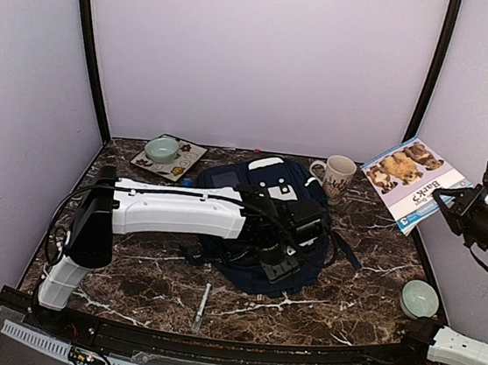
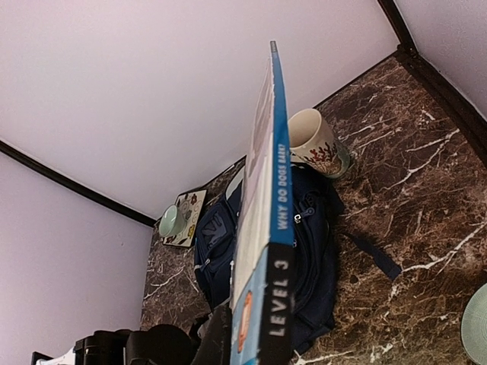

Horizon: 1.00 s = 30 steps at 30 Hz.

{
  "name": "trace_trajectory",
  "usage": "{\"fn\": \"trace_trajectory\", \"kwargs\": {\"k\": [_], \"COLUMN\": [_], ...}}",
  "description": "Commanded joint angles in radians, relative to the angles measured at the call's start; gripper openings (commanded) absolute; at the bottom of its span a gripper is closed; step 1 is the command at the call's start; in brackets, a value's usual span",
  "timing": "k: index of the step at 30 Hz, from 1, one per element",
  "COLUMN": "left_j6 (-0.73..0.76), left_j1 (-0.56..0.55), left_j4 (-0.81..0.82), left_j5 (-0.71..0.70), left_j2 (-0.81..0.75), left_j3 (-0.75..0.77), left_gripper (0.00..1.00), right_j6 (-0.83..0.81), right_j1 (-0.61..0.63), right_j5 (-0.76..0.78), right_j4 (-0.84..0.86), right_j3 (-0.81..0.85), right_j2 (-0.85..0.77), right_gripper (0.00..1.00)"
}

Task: Pack the student bag
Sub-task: Pick up the largest pocket of the bag from the student bag.

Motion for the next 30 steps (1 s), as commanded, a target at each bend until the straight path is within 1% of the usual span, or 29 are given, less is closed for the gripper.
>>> {"fn": "trace_trajectory", "kwargs": {"k": [1, 3, 6, 7, 8, 9, 11, 12, 15, 19, 23, 26, 30], "left_j6": [0.009, 0.013, 0.02, 0.02, 0.02, 0.012, -0.014, -0.032, -0.074, -0.157, -0.262, -0.293, -0.324], "left_j1": [0.001, 0.001, 0.001, 0.001, 0.003, 0.004, 0.008, 0.013, 0.024, 0.053, 0.101, 0.134, 0.164], "left_j4": [-0.033, -0.023, -0.005, 0.003, 0.007, 0.006, -0.01, -0.021, -0.04, -0.067, -0.063, -0.02, 0.011], "left_j5": [-0.042, -0.043, -0.069, -0.082, -0.096, -0.118, -0.161, -0.181, -0.216, -0.214, -0.152, -0.102, -0.045], "left_j2": [0.013, 0.014, 0.016, 0.016, 0.016, 0.014, 0.014, 0.013, 0.004, -0.025, -0.076, -0.126, -0.164], "left_j3": [-0.011, -0.024, -0.026, -0.025, -0.023, -0.019, -0.001, 0.01, 0.031, 0.062, 0.054, 0.025, 0.01], "left_gripper": [0.64, 0.62, 0.54, 0.5, 0.43, 0.34, 0.03, 0.0, 0.0, 0.0, 0.0, 0.0, 0.0], "right_j6": [0.015, 0.013, 0.015, 0.025, 0.032, 0.038, 0.048, 0.052, 0.049, 0.041, 0.017, -0.002, -0.032], "right_j1": [-0.005, -0.005, -0.005, -0.005, -0.005, -0.005, -0.005, -0.005, -0.005, -0.005, -0.005, -0.005, -0.005], "right_j5": [-0.001, 0.004, 0.009, 0.012, 0.015, 0.016, 0.019, 0.018, 0.011, -0.002, -0.033, -0.066, -0.173], "right_j4": [0.025, 0.012, -0.001, -0.012, -0.025, -0.038, -0.064, -0.075, -0.094, -0.103, -0.128, -0.159, -0.182], "right_j3": [0.024, 0.03, 0.028, 0.027, 0.027, 0.028, 0.036, 0.039, 0.048, 0.056, 0.091, 0.124, 0.151], "right_j2": [-0.014, -0.019, -0.03, -0.032, -0.032, -0.03, -0.024, -0.021, -0.016, -0.014, 0.02, 0.062, 0.133], "right_gripper": [0.0, 0.0, 0.0, 0.0, 0.0, 0.0, 0.0, 0.0, 0.0, 0.0, 0.0, 0.0, 0.0]}}
